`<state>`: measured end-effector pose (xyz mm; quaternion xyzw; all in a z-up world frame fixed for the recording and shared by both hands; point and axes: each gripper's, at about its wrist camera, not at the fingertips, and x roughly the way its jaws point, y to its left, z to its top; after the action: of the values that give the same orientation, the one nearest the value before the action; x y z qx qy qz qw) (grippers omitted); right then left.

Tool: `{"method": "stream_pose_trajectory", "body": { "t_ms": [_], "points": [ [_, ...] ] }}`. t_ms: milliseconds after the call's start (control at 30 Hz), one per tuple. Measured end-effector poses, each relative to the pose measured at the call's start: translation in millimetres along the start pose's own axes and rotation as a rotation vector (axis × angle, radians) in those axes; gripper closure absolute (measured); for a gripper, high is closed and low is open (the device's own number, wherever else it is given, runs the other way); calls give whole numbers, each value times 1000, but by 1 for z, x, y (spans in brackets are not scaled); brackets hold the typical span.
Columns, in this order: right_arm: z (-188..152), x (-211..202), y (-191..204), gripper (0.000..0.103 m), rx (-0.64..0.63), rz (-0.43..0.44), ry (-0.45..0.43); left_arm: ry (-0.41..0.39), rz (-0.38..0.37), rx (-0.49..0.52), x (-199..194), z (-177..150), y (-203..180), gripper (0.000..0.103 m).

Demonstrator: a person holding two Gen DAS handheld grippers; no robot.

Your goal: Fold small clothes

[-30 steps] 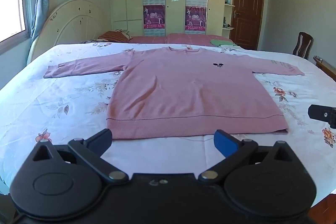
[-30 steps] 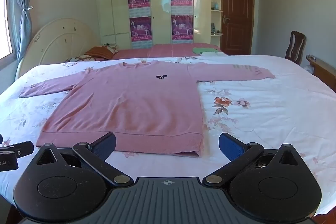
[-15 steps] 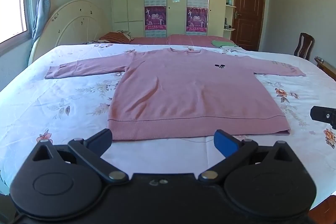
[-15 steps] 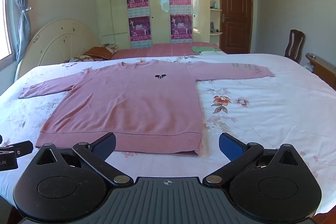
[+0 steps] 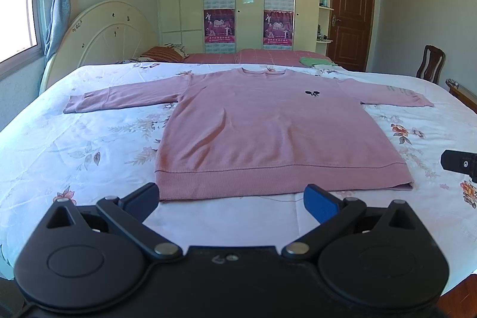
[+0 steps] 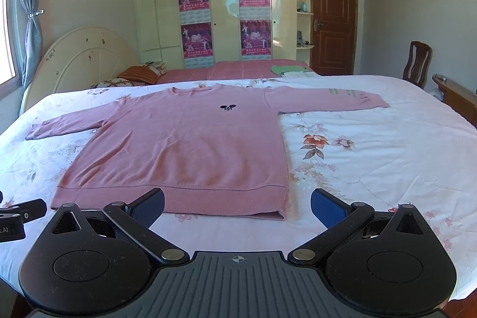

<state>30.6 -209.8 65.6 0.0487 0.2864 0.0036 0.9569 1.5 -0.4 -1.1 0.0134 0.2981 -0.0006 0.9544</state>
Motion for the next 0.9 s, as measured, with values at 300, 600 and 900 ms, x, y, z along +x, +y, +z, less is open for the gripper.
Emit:
{"method": "stream_pose_trajectory", "body": {
  "t_ms": [300,600,900],
  "points": [
    [0,0,3,0,-1,-1,2,0,5,-1,1,0,1,0],
    [0,3,4,0,-5,-1,2,3,3,-1,4,0,3,0],
    [0,6,7,0,-11,3,6,4,3,-1,5,0,3,0]
  ]
}}
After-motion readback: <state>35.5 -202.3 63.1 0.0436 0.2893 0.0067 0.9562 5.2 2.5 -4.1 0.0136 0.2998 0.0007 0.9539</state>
